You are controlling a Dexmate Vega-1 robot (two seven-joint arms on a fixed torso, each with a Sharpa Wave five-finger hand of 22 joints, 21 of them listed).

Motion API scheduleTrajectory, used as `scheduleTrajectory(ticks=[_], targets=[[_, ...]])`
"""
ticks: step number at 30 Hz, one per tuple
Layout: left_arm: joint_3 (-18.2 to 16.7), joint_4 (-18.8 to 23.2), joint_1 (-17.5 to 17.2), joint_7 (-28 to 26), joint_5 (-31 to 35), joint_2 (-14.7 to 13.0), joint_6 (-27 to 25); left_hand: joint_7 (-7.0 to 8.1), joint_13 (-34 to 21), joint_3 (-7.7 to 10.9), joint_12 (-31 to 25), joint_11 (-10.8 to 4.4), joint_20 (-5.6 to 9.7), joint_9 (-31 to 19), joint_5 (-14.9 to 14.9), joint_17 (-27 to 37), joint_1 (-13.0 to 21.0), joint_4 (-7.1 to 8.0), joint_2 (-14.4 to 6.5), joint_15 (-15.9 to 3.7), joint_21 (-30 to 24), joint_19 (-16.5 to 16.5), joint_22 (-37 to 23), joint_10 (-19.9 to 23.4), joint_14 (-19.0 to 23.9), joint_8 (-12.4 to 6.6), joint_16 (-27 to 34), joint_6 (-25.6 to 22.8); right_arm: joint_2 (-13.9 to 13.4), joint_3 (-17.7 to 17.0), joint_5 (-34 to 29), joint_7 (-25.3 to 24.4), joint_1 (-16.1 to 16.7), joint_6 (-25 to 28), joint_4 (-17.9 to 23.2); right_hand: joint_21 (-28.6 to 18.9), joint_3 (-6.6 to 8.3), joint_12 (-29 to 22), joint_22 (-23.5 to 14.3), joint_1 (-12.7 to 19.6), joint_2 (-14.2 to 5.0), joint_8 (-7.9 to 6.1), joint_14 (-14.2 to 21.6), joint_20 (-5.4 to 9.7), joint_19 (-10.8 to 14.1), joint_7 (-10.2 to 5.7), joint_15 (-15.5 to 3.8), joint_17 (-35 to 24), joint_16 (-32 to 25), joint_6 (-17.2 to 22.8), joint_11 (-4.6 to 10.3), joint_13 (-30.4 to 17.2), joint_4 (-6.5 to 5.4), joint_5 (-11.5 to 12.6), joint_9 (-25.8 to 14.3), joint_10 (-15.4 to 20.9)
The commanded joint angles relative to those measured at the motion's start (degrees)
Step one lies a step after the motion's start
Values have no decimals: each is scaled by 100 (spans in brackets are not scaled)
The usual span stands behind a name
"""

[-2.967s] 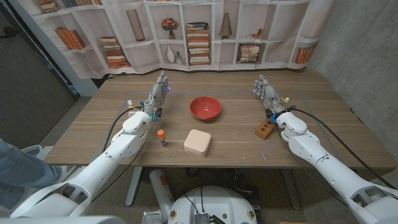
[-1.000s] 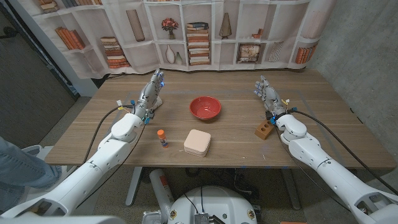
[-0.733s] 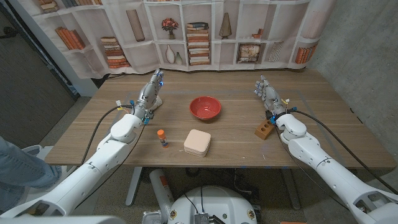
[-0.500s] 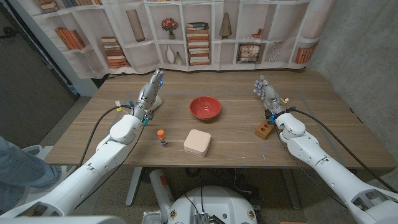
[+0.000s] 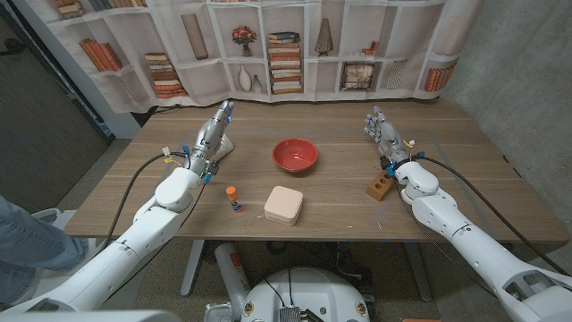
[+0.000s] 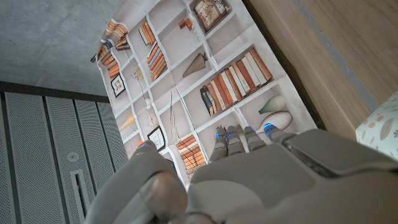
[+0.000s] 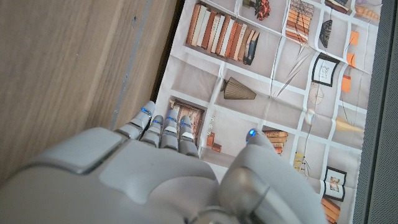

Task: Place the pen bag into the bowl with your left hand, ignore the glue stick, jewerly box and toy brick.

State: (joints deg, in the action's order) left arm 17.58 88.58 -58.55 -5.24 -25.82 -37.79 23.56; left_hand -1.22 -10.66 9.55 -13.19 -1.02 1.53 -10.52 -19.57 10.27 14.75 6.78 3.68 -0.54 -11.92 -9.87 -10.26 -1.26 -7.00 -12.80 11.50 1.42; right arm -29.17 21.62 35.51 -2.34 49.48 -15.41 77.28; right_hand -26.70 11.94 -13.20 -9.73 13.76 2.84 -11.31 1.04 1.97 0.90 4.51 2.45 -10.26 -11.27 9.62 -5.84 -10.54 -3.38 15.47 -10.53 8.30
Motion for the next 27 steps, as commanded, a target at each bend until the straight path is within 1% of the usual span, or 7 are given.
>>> scheduleTrajectory(ticks=[1,10,12,21,22,27], targets=[[-54,35,-124,-112,187,-52,100,-18,-18,11,-20,-11,-24,-24,-20,7,53,-50,-1,2,-16,-279,-19,12,27,-31,13,-62,-7,21,-41,-15,38,-13,17,18,-12,-14,-22,19,-68,-18,55,138,43,13,8,-19,1,66,-27,-8,26,5,-19,62],[-149,47,-281,-283,349,-50,297,-11,-18,3,-34,-46,-24,-24,-21,7,73,-60,-11,-16,-14,-268,-19,84,74,-28,15,-96,-10,30,-37,-41,59,31,72,43,-21,-13,-23,14,-70,-14,77,133,54,-3,21,-19,0,67,-28,-8,29,3,-20,78],[-176,48,-322,-302,362,-53,342,-8,-19,1,-33,-24,-26,-24,-22,7,79,-63,-14,-20,-12,-268,-19,94,84,-28,13,-108,-9,36,-40,-39,55,38,80,47,-23,-13,-23,14,-71,-14,83,129,57,2,30,-19,-1,70,-35,-7,30,3,-20,84],[-333,206,-546,-544,540,-122,349,16,-19,-6,-32,-52,-33,-25,-24,7,101,-73,-25,-32,-18,-235,-19,132,135,-36,16,-173,-11,58,-55,-54,22,102,117,69,-30,-15,-23,10,-73,-11,91,119,68,-8,29,-19,2,74,-32,-7,34,1,-20,107],[-345,217,-559,-543,539,-130,348,17,-19,-6,-32,-53,-35,-25,-24,7,103,-74,-26,-34,-18,-234,-19,135,138,-36,15,-176,-6,56,-40,-53,20,117,121,74,-32,-16,-24,9,-74,-11,92,118,70,-7,29,-20,3,76,-5,-7,34,0,-20,113],[-399,288,-624,-638,648,-155,328,9,-19,-9,-30,-36,-34,-25,-26,8,114,-79,-32,-40,-18,-225,-18,149,151,-35,12,-195,-9,74,-63,-45,4,121,116,87,-35,-11,-24,8,-78,-9,97,119,79,-13,21,-20,5,76,0,-8,37,0,-21,112]])
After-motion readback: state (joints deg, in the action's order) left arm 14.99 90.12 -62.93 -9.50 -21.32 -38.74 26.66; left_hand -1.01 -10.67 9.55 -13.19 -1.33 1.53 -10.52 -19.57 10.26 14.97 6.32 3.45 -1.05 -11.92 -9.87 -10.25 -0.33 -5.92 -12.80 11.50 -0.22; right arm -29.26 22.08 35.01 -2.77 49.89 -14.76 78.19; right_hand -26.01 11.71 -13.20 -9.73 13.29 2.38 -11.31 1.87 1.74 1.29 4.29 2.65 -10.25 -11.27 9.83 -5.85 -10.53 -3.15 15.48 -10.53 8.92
